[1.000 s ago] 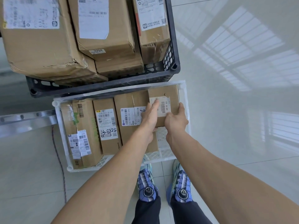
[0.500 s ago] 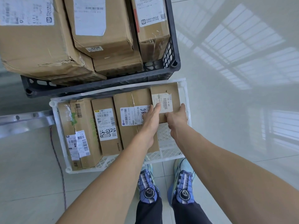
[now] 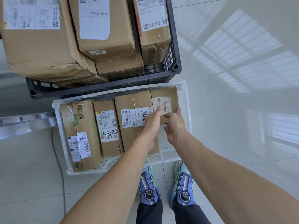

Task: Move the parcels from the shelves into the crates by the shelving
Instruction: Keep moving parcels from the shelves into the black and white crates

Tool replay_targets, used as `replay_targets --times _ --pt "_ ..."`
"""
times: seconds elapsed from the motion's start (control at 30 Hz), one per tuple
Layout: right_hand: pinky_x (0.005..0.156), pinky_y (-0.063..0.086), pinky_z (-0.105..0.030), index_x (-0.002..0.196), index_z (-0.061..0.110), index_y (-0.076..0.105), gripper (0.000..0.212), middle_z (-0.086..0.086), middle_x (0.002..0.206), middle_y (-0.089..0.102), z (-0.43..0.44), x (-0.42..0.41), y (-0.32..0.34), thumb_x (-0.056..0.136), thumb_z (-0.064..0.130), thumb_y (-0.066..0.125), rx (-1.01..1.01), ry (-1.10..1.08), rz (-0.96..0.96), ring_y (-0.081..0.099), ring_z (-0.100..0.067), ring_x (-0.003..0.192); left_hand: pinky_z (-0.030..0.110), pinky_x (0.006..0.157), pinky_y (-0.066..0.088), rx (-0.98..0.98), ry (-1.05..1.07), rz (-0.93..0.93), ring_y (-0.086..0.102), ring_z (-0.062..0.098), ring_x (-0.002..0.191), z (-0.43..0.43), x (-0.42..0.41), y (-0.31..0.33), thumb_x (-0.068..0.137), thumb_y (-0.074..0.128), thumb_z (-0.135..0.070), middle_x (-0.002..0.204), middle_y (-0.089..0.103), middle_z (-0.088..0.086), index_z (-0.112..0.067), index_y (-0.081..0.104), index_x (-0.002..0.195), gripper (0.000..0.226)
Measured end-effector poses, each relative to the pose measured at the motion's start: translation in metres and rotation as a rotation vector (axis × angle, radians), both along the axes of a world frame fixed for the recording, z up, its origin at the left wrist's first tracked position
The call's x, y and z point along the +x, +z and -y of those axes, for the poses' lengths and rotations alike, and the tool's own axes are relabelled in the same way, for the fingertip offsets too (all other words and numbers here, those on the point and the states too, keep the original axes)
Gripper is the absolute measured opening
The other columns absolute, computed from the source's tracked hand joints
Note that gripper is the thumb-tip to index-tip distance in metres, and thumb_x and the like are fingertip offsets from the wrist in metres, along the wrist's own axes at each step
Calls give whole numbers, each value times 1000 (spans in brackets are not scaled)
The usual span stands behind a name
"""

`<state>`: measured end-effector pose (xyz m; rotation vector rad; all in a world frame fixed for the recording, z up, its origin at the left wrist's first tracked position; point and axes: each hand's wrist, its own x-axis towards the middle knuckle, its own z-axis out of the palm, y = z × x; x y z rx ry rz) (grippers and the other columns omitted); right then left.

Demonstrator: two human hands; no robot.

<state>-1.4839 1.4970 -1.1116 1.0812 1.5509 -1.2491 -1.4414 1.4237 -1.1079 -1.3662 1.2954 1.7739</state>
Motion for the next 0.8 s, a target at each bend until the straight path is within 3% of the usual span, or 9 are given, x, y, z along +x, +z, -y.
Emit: replay_targets --times 0.23,0.3,0.33,0.4,0.47,0.57,0.67,0.73,0.8 --pt "125 24 -44 164 31 10 75 1 169 19 0 -10 51 102 11 48 -74 52 30 21 -28 154 43 124 21 22 -93 28 27 22 152 19 -7 66 104 35 -63 166 28 -6 -33 37 157 61" --pt "125 24 -44 164 24 15 69 1 168 22 5 -14 77 104 13 47 -74 122 8 22 -25 154 40 118 25 -7 -127 -15 32 22 148 27 -12 96 107 33 -59 161 36 -5 -31 39 156 56" --pt "124 25 -43 163 22 18 65 1 168 23 7 -15 93 105 15 46 -55 207 -17 24 -25 153 36 110 29 -38 -155 -39 39 19 139 32 -14 113 108 33 -53 148 46 -7 -32 48 147 47" --pt "123 26 -41 162 17 24 59 -2 167 25 17 -21 146 106 20 42 -8 454 -128 27 -26 152 29 96 28 -125 -231 -92 41 12 117 47 -21 165 111 32 -43 117 49 -11 -37 59 103 29" --pt "118 28 -39 160 12 27 56 -8 165 30 23 -23 174 107 24 38 64 727 -227 30 -28 151 34 99 33 -190 -350 -123 45 16 121 53 -25 184 110 32 -37 117 49 -3 -31 56 88 33" --pt "99 39 -38 138 2 48 40 -16 142 53 38 -34 251 106 22 36 132 1013 -431 48 -35 135 38 116 26 -353 -481 -175 35 25 145 76 -34 253 109 34 -35 147 47 9 -13 63 127 40" --pt "79 37 -38 107 5 50 20 -13 113 55 57 -49 329 104 20 37 213 1142 -610 55 -38 115 37 124 17 -506 -594 -225 21 24 154 98 -41 334 108 36 -43 167 26 6 -15 38 157 56" --pt "90 40 -41 115 1 54 31 -17 121 54 66 -56 377 105 24 36 257 1248 -713 50 -38 121 39 125 16 -591 -631 -260 20 25 155 111 -41 382 108 36 -44 168 23 6 -15 35 159 58" --pt "105 37 -48 119 -6 56 59 -24 130 50 73 -59 420 105 38 19 268 1382 -809 43 -39 129 41 126 16 -671 -656 -268 18 25 156 120 -39 429 108 35 -46 169 21 5 -17 35 159 59"
